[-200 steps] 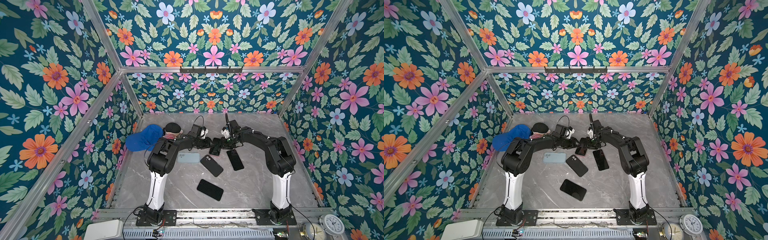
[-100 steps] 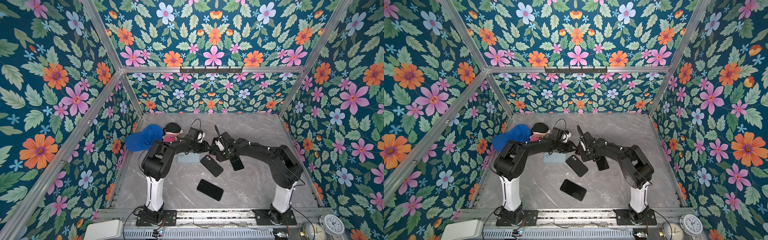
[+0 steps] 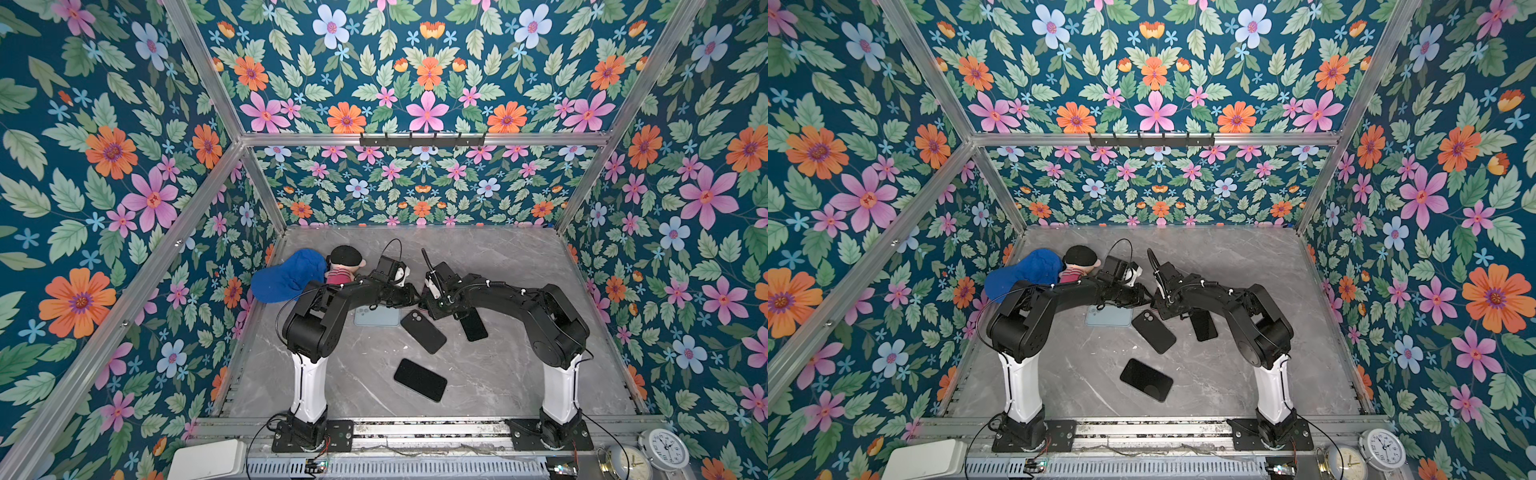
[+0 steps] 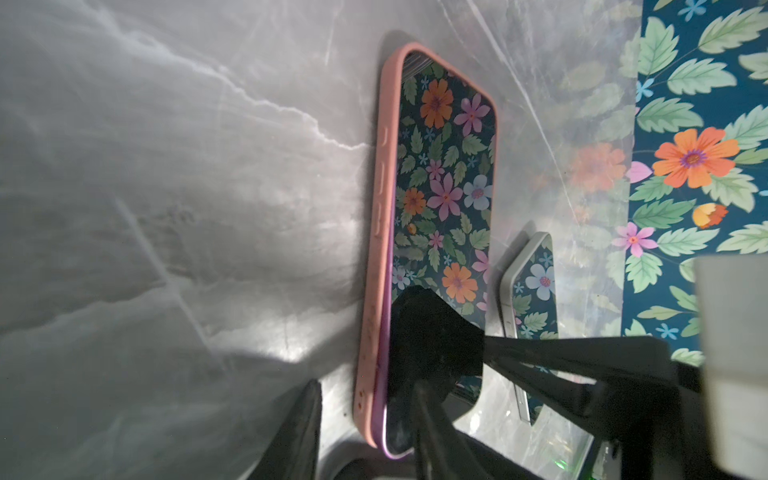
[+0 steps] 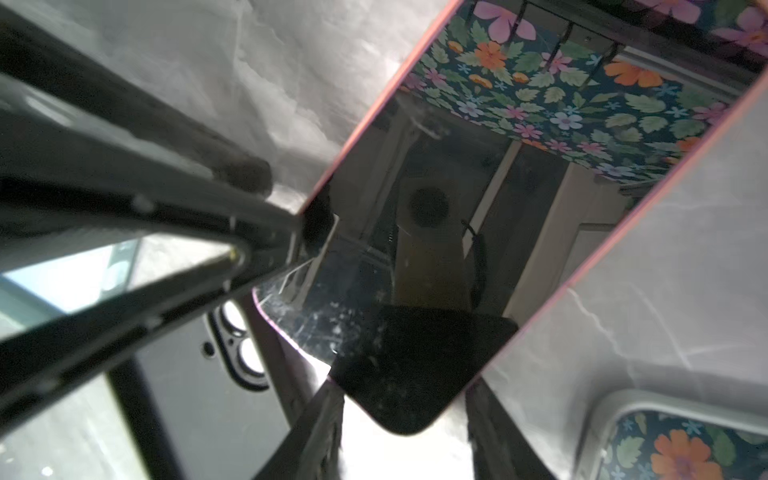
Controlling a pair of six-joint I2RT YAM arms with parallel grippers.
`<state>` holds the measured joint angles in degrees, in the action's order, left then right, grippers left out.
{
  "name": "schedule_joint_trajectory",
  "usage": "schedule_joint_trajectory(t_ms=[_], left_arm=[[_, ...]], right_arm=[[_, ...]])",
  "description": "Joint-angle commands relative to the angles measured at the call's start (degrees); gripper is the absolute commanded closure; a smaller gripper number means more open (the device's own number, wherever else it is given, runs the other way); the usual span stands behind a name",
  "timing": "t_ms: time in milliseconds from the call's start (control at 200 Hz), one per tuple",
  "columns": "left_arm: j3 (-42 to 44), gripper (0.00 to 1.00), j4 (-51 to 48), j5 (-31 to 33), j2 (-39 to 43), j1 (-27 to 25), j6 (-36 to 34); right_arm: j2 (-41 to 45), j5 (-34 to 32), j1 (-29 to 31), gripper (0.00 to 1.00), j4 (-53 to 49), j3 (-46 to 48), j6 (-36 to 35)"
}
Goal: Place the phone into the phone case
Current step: 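Hold the cased phone upright between both grippers, screen facing the right gripper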
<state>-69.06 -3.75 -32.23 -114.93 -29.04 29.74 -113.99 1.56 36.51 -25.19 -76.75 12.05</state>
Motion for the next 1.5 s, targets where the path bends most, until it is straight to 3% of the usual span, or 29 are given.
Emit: schedule_joint_trajectory(t_ms=[0, 485, 625, 885, 1230, 1495], left_arm=[[-0.96, 0.65, -3.49, 1.69, -0.28, -0.21, -1.96], [-4.47, 0.69, -4.48, 1.57, -1.56, -0.89, -1.6], [-3.3, 0.68, 2.51, -4.97, -1.63, -1.42, 3.59], [-6.91, 0.67, 0.57, -6.31, -4.22, -2.01, 6.65], [-13.03, 0.68, -11.51, 4.09, -5.81, -2.49, 3.14], [-15.47, 0.69, -13.26, 5.4, -7.49, -3.83, 2.72]], right_arm=[[-0.7, -2.41, -0.28, 0.53, 0.22, -0.69, 0.19], [-1.67, -2.0, -4.36, 0.54, 0.45, -3.1, 0.43], [-1.92, -0.92, -5.97, 0.55, 0.21, -3.35, 1.42], [0.36, -0.42, -6.21, 0.59, -0.82, -2.43, 4.07], [4.04, 4.44, -7.12, 0.58, -0.24, 0.09, 10.3], [3.19, 10.15, -9.08, 0.56, 2.34, 0.38, 13.58]])
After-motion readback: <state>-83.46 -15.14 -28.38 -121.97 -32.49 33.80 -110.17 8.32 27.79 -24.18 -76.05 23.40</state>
